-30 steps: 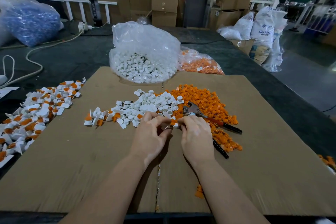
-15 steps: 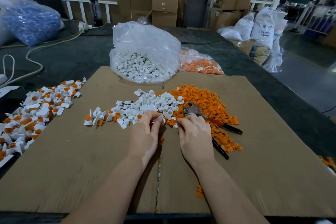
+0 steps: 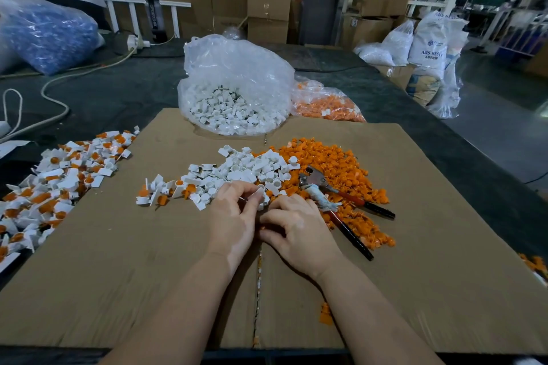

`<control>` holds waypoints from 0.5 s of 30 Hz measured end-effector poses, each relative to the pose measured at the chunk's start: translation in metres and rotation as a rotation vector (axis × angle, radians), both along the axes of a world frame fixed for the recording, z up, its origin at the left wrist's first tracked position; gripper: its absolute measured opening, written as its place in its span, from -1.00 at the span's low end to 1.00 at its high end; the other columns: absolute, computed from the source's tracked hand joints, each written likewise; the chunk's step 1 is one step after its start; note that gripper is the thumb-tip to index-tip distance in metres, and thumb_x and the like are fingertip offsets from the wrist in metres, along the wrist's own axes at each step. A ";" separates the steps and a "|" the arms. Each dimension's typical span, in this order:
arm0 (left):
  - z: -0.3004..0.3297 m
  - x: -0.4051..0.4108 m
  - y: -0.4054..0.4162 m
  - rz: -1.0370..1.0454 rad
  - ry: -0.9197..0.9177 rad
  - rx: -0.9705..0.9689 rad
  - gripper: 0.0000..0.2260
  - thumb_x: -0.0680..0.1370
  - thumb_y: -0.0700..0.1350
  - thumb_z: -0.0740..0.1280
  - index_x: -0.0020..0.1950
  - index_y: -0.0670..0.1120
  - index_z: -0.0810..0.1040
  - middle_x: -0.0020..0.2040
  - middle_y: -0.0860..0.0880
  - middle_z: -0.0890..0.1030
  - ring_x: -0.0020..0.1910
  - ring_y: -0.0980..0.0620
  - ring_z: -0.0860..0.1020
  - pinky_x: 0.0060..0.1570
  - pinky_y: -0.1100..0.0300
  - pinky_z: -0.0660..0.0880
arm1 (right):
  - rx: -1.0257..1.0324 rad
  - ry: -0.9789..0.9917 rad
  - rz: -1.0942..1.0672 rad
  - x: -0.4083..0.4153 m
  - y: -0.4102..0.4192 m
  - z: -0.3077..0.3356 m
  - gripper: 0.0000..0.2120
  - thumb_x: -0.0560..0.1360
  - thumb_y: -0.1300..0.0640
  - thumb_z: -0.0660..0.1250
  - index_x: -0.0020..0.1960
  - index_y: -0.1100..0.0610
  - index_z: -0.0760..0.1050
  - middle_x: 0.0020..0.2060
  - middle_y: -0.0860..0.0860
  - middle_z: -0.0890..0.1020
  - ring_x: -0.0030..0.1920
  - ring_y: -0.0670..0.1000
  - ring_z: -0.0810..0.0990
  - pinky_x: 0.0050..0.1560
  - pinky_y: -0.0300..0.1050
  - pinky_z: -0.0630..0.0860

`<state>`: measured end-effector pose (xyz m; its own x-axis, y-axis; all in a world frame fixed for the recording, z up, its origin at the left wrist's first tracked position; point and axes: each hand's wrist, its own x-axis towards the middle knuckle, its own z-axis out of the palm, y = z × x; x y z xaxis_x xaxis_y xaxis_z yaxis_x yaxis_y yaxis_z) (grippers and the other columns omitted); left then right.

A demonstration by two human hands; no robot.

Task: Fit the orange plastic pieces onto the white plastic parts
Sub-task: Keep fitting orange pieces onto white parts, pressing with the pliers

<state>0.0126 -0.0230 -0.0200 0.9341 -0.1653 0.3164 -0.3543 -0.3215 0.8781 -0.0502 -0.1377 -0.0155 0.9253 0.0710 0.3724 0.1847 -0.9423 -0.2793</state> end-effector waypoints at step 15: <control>0.004 -0.004 -0.003 -0.162 0.025 0.064 -0.87 0.55 -0.16 0.30 -0.01 0.07 0.56 -0.11 0.05 0.54 -0.15 0.22 0.46 -0.16 0.52 0.32 | 0.383 -0.234 -0.203 -0.003 -0.002 0.001 -0.96 0.52 0.23 0.30 -0.05 0.15 0.53 -0.18 -0.08 0.53 -0.12 -0.11 0.47 -0.14 -0.30 0.38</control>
